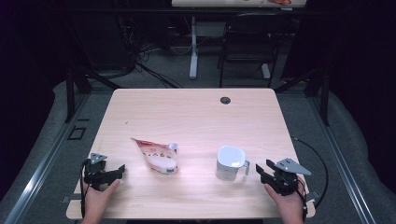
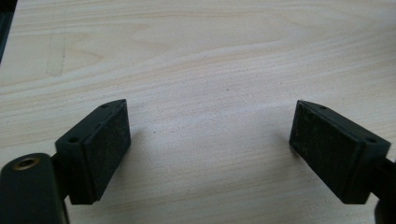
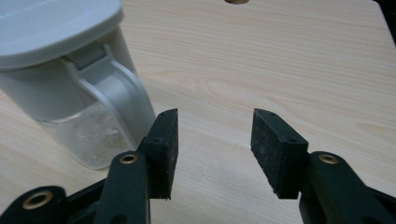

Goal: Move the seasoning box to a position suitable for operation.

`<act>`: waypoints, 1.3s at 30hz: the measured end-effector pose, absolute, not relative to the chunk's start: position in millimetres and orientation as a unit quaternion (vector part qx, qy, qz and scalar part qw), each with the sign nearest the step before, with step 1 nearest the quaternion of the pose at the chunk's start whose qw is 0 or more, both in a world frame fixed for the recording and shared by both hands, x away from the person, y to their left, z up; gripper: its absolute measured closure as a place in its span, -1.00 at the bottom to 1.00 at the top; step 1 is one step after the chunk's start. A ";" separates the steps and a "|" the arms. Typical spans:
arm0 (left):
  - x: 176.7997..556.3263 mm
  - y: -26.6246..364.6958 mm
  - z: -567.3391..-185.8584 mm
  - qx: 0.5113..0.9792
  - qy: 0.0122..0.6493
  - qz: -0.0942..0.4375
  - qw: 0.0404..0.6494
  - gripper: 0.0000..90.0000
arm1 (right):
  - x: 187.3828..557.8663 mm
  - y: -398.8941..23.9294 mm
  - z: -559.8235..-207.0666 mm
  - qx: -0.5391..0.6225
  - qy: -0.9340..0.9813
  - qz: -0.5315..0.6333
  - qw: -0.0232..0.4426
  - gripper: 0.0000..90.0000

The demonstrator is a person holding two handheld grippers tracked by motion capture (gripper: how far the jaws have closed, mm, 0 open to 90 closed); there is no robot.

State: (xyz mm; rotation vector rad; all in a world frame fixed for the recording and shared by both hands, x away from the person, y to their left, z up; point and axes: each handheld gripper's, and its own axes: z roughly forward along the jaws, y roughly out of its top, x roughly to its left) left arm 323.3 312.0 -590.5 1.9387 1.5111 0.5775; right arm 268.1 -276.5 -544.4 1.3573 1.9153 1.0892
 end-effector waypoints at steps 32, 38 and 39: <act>301.0 313.5 -552.4 0.736 0.530 0.205 0.368 0.08 | 257.6 -249.6 -544.8 0.459 0.763 0.397 0.223 0.47; 306.2 316.1 -553.6 0.734 0.532 0.204 0.370 0.08 | 266.8 -241.2 -547.2 0.451 0.775 0.379 0.228 0.74; 307.0 316.3 -554.2 0.734 0.532 0.205 0.369 0.08 | 266.7 -240.1 -546.8 0.449 0.776 0.375 0.235 0.77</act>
